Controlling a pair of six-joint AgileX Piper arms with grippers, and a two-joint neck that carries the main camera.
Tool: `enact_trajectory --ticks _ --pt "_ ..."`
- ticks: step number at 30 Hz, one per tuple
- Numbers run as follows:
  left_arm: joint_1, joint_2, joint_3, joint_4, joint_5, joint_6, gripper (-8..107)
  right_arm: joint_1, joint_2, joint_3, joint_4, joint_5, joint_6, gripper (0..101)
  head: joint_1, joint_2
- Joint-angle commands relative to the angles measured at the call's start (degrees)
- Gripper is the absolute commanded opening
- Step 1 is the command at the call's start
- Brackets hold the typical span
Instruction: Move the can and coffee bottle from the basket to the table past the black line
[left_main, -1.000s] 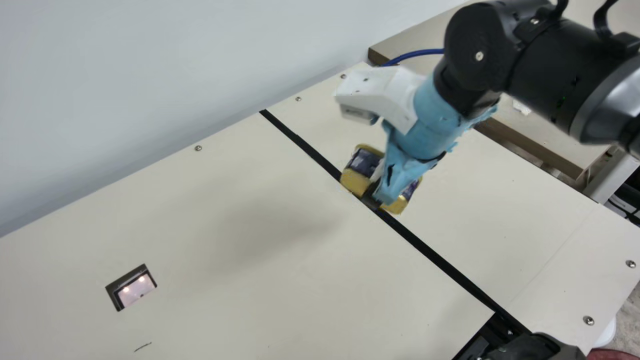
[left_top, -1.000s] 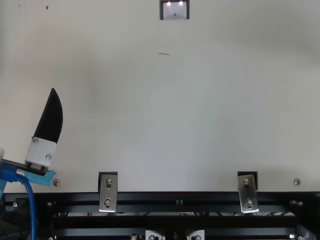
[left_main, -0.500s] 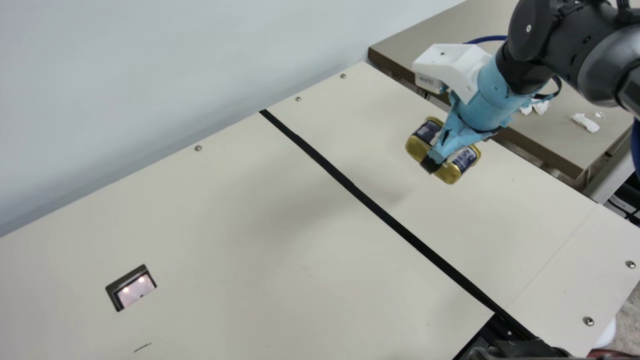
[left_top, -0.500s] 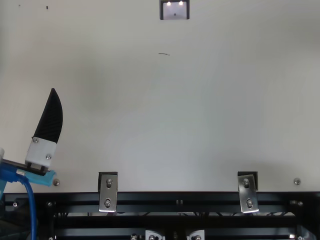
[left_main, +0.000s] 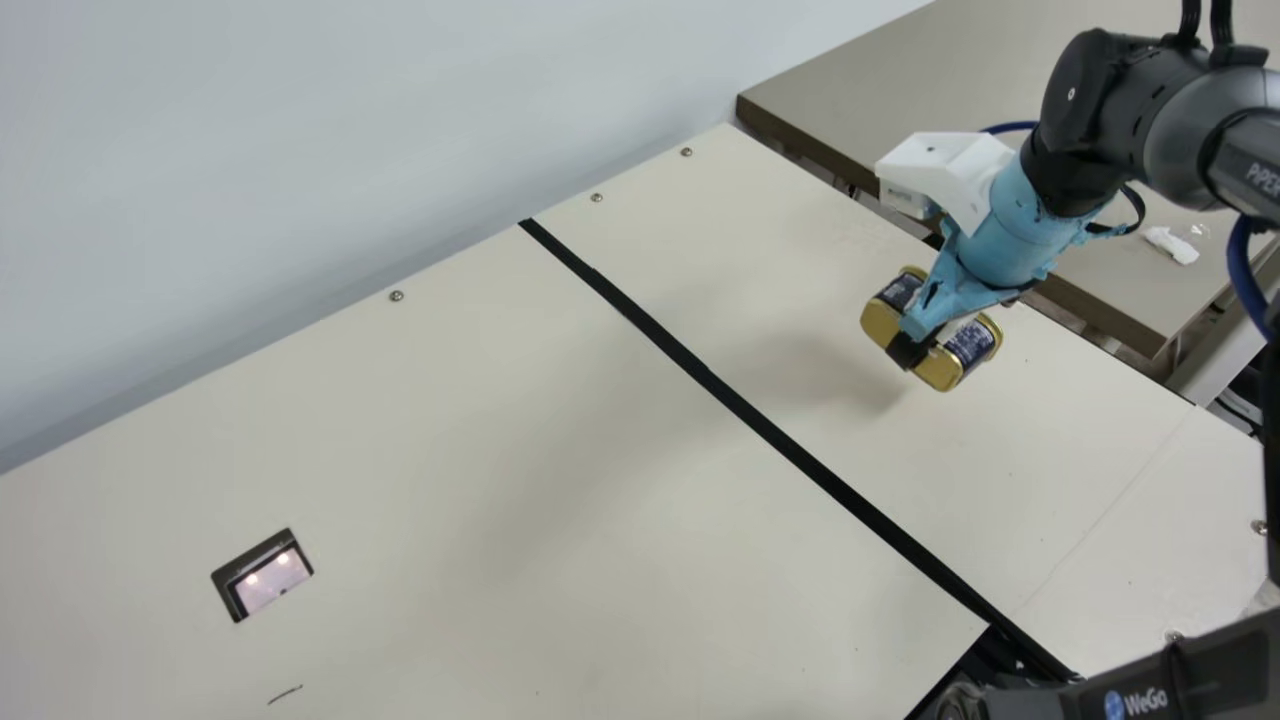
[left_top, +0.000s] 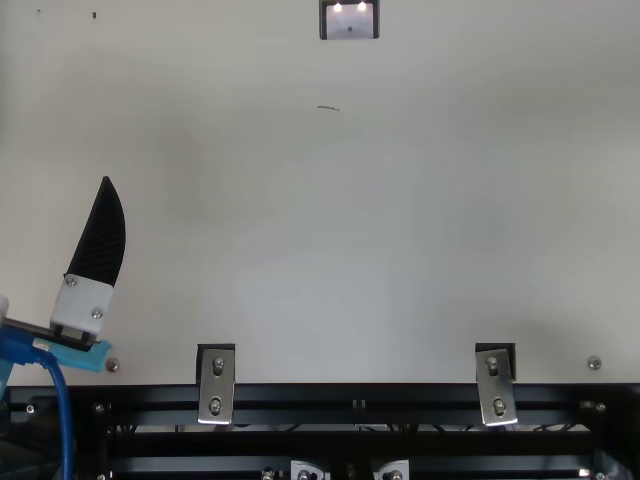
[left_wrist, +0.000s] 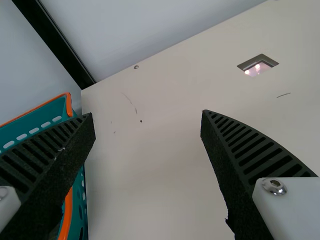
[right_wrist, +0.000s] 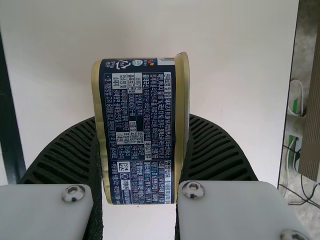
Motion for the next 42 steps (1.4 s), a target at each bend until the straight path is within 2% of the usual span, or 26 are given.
enact_trajectory --ticks 1,16,17,19,24,32,37,42 --pt "0.0 0.0 0.0 0.0 0.0 0.0 90 -0.6 0.6 0.6 0.0 -0.7 -0.3 0 -1.1 -1.1" --pt "0.0 0.0 0.0 0.0 0.0 0.0 90 -5.1 5.3 5.3 2.3 -8.0 -3.6 0 -1.1 -1.1" --pt "0.0 0.0 0.0 0.0 0.0 0.0 90 -5.3 5.3 5.5 2.5 -8.3 -3.8 8 -1.1 -1.1" --pt "0.0 0.0 0.0 0.0 0.0 0.0 90 -5.6 5.1 5.7 2.9 -8.7 -4.1 101 -1.1 -1.1" --pt "0.0 0.0 0.0 0.0 0.0 0.0 90 -6.1 3.6 5.2 5.9 -8.4 -5.6 101 -1.1 -1.1" --pt "0.0 0.0 0.0 0.0 0.0 0.0 90 -5.8 -1.4 2.2 13.8 -4.9 -9.2 101 -1.1 -1.1" --pt "0.0 0.0 0.0 0.0 0.0 0.0 90 -5.9 -5.6 -0.1 19.0 -0.5 -10.7 101 -1.1 -1.1" --pt "0.0 0.0 0.0 0.0 0.0 0.0 90 -6.1 -9.8 -1.8 24.4 5.4 -10.0 101 -1.1 -1.1"
